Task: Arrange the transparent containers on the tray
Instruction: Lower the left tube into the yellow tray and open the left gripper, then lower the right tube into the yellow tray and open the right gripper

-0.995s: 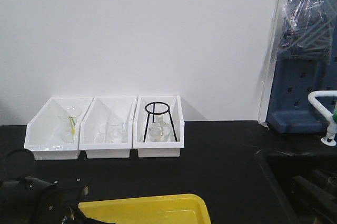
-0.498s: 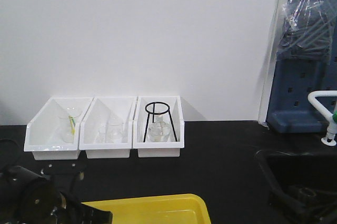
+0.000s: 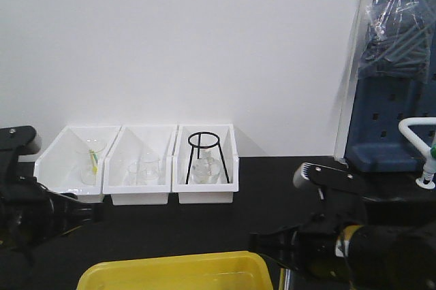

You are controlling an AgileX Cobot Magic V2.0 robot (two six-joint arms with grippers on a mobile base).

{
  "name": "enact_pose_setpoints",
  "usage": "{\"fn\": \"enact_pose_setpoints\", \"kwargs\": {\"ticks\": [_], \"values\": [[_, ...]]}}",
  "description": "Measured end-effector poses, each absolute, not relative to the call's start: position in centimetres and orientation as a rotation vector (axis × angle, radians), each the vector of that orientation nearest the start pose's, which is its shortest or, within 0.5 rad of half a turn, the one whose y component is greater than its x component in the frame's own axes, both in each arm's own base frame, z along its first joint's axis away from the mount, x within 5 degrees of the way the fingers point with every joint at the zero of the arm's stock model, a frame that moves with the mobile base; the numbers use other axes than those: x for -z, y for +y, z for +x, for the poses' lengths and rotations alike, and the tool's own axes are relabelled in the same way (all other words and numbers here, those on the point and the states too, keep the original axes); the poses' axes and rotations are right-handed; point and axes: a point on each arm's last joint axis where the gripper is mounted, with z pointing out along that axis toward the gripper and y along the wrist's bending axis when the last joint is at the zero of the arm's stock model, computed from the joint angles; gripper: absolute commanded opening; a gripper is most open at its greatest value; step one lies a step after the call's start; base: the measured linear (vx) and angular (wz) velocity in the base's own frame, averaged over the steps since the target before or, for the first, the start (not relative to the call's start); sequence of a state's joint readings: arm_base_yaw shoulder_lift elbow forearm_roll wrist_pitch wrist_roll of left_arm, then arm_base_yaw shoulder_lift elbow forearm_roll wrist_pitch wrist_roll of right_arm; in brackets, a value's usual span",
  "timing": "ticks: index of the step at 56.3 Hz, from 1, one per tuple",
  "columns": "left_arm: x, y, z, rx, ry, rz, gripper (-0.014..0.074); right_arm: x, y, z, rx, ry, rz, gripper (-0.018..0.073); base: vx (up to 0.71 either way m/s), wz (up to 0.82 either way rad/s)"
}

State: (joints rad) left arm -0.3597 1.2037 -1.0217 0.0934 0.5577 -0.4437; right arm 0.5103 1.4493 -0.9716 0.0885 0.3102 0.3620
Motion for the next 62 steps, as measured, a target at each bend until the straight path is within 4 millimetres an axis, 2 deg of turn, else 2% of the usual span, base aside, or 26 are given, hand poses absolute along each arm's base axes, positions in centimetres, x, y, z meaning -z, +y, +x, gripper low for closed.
{"fn": "enact_pose_setpoints", "kwargs": {"ticks": [8, 21, 32, 45, 46, 56, 62], "values": [[-35.2, -8.4, 23.6, 0.351, 2.208, -0.031, 0.0401, -26.2, 17.7, 29.8, -0.553, 2.420, -0.163, -0.0011, 0.00, 0.00], [-35.1, -8.3, 23.4, 0.339, 2.233, -0.031, 0.0401, -23.5, 20.1, 32.7, -0.608, 2.498, -0.214, -0.0011, 0.00, 0.00], [-35.0, -8.3, 23.4, 0.334, 2.246, -0.032, 0.0401, -21.6, 21.1, 34.3, -0.607, 2.530, -0.213, -0.0011, 0.00, 0.00], [-35.0, -8.3, 23.4, 0.334, 2.247, -0.032, 0.0401, -17.7, 21.5, 35.3, -0.575, 2.599, -0.178, -0.0006, 0.00, 0.00], [-35.0, -8.3, 23.4, 0.334, 2.247, -0.032, 0.0401, -16.6, 21.6, 35.5, -0.567, 2.615, -0.165, 0.0011, 0.00, 0.00], [-35.0, -8.3, 23.4, 0.333, 2.248, -0.032, 0.0401, -15.2, 21.7, 35.7, -0.552, 2.637, -0.159, 0.0104, 0.00, 0.00], [-35.0, -8.3, 23.4, 0.333, 2.248, -0.032, 0.0401, -14.8, 21.7, 35.8, -0.548, 2.641, -0.155, 0.0215, 0.00, 0.00]]}}
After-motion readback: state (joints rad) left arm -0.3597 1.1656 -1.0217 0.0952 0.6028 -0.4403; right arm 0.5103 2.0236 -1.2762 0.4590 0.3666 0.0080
